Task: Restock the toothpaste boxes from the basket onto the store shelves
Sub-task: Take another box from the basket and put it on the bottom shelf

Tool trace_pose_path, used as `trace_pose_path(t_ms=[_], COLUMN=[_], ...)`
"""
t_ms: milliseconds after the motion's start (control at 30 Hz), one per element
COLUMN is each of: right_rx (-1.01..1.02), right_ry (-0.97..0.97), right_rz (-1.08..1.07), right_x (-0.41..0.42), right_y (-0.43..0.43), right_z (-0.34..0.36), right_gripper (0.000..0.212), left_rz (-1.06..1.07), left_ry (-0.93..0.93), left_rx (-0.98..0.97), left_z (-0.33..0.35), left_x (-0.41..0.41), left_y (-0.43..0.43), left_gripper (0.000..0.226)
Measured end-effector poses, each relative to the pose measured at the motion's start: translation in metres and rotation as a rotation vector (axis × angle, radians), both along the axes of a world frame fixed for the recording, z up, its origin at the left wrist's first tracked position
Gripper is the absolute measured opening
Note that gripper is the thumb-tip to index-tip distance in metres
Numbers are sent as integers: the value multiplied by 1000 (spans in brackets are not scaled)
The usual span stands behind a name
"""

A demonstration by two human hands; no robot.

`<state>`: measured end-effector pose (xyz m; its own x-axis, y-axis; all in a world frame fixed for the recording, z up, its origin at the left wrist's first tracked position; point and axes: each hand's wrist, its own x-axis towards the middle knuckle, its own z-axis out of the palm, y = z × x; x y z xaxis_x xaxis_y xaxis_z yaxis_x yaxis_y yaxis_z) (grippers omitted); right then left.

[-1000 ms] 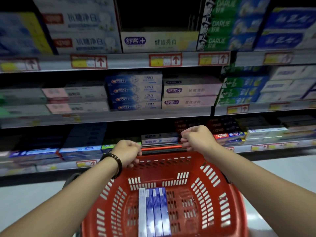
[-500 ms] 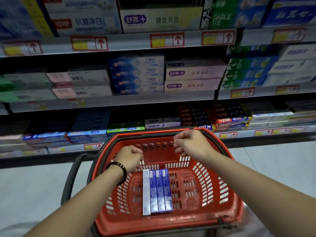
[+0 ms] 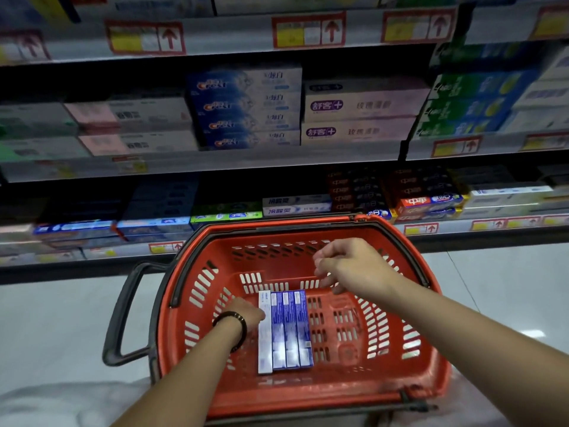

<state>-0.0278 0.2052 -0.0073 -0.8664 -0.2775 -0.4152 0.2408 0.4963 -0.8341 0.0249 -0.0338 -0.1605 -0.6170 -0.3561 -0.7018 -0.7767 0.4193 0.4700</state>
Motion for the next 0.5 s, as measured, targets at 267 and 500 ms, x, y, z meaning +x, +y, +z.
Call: trace_pose_path(t_ms=[267, 500], right_rx=[-2, 21], right_ry=[-39, -42], right_rz=[62, 95], right_x=[1, -2], right_y=[-2, -3], right_z=[9, 11], right_gripper=[9, 11], left_rz=[-148, -204], left_ry=[-100, -173], left_rx=[-138, -105], left_z=[-39, -109], left_x=[-14, -27], left_y=[13, 6], left_gripper=[38, 58])
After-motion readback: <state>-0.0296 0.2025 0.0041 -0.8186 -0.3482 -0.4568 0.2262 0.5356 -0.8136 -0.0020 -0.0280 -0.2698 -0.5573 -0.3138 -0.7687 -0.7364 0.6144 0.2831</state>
